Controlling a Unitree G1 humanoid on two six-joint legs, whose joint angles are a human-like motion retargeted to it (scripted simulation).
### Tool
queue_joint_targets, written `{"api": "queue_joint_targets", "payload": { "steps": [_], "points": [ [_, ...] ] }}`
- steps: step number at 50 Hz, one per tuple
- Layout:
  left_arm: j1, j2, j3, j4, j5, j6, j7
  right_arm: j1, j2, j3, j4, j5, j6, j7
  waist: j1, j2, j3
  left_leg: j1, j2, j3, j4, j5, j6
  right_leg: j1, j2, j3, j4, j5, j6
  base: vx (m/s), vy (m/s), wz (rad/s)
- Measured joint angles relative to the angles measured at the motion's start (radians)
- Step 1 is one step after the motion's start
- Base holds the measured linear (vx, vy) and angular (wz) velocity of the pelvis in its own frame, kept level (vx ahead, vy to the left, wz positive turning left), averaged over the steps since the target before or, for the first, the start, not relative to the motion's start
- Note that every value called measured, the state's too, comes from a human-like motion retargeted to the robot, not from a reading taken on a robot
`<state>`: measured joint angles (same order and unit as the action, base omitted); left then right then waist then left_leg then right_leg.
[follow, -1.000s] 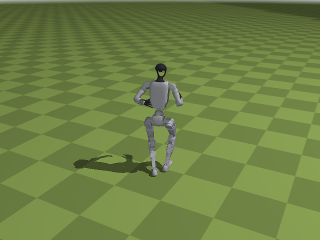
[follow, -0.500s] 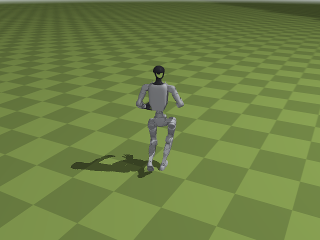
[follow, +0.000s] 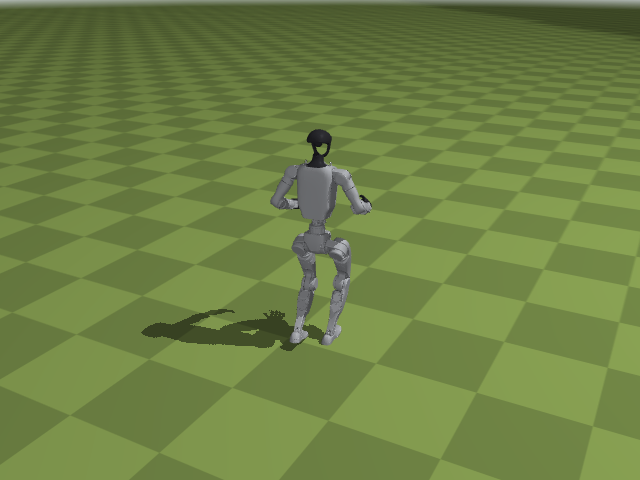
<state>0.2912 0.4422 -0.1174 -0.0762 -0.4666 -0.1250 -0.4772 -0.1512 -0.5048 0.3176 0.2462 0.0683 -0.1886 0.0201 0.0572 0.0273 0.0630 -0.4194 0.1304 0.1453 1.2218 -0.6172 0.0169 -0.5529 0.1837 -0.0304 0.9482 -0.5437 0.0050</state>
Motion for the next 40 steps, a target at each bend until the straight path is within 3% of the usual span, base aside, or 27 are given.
{"api": "queue_joint_targets", "payload": {
  "steps": [7,15,19,24,30,33,35,40],
  "points": [
    [-0.263,0.036,-0.010,0.188,0.114,-0.042,0.131,-0.041,0.098,0.070,0.443,-0.028,0.046,-0.014,-0.094,-0.112,-0.004,0.014,-0.115,0.125,-0.235,-0.156,0.091,-0.169,-0.119,0.012,0.103,-0.017,0.045,-0.17,0.08,0.16],
    [-0.629,0.055,-0.067,0.657,0.115,-0.107,0.402,-0.038,0.152,0.163,0.876,0.032,0.061,0.019,-0.175,-0.184,0.011,-0.050,-0.209,0.169,-0.417,-0.115,0.103,-0.340,-0.278,-0.036,0.259,-0.051,0.023,-0.15,0.01,0.18],
    [-0.690,0.029,-0.089,0.863,0.090,-0.110,0.442,0.004,0.155,0.169,0.944,0.045,0.055,0.045,-0.200,-0.200,0.001,-0.059,-0.255,0.159,-0.496,-0.065,0.103,-0.325,-0.341,-0.015,0.315,-0.068,0.024,-0.06,-0.03,0.32],
    [-0.638,-0.035,-0.109,1.086,0.112,-0.074,0.422,0.042,0.169,0.160,0.938,0.041,0.048,0.060,-0.211,-0.212,-0.049,-0.033,-0.286,0.155,-0.626,0.000,0.104,-0.241,-0.374,0.010,0.204,-0.099,0.038,0.00,-0.01,0.05],
    [-0.485,-0.115,-0.135,1.313,0.225,-0.001,0.334,0.053,0.203,0.142,0.890,0.032,0.043,0.062,-0.186,-0.208,-0.122,0.028,-0.283,0.153,-0.781,0.072,0.100,-0.135,-0.341,0.022,-0.016,-0.119,0.053,0.04,-0.03,-0.14],
    [-0.411,-0.137,-0.153,1.366,0.268,0.024,0.302,0.033,0.210,0.138,0.871,0.033,0.035,0.049,-0.178,-0.227,-0.127,0.013,-0.288,0.169,-0.730,0.079,0.092,-0.132,-0.362,0.036,-0.003,-0.132,0.065,0.01,-0.08,-0.10],
    [-0.370,-0.130,-0.159,1.383,0.308,0.029,0.267,0.017,0.207,0.136,0.854,0.032,0.036,0.038,-0.144,-0.201,-0.148,0.059,-0.271,0.157,-0.832,0.110,0.091,-0.081,-0.320,0.019,-0.115,-0.106,0.062,0.13,-0.06,-0.32],
    [-0.306,-0.115,-0.186,1.340,0.347,0.013,0.248,-0.010,0.185,0.148,0.818,0.016,0.020,0.015,-0.105,-0.223,-0.134,0.033,-0.283,0.161,-0.737,0.114,0.087,-0.085,-0.356,0.031,-0.057,-0.132,0.067,0.01,-0.09,0.10]
  ]
}}
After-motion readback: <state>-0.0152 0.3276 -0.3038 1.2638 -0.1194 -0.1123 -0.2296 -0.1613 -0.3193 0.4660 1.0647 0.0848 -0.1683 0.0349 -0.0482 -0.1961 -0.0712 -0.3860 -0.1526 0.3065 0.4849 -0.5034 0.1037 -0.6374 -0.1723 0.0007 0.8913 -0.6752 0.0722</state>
